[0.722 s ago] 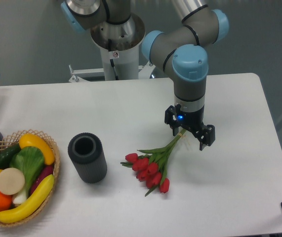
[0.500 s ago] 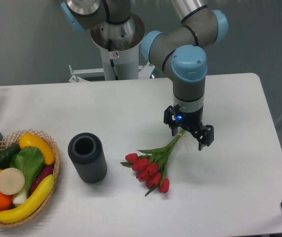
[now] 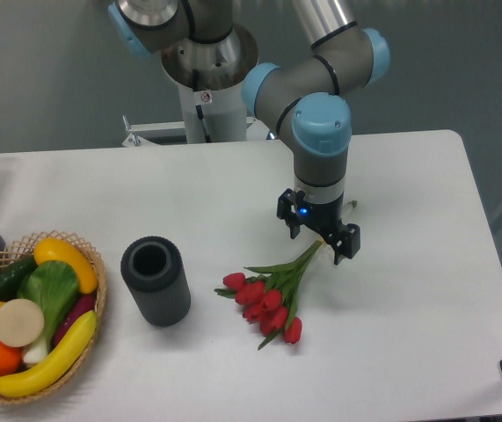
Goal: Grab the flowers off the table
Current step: 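Lower the open gripper over the green tulip stems, then close the gripper around the tulip stems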
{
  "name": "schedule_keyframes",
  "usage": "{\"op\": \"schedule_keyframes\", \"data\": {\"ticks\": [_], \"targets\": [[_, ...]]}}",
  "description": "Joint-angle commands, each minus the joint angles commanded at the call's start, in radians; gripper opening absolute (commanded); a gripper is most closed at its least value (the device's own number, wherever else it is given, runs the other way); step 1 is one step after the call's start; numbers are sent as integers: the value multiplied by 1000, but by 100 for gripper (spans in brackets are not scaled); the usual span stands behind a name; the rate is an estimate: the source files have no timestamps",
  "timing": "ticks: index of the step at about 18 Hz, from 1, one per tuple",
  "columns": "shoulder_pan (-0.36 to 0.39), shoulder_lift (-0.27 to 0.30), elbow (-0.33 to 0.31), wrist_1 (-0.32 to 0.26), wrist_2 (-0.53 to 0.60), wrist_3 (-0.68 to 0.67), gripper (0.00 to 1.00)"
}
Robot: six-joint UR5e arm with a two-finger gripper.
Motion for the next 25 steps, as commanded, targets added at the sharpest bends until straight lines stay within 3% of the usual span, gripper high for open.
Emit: {"op": "schedule_keyframes", "data": {"ticks": [15,16,20,25], "targets": [[-34,-129,18,3,6,5,100],[-34,-131,21,5,6,5,94],[-32,-123,31,0,2,-9,0],[-32,-85,44,-5,-6,-176,0]]}}
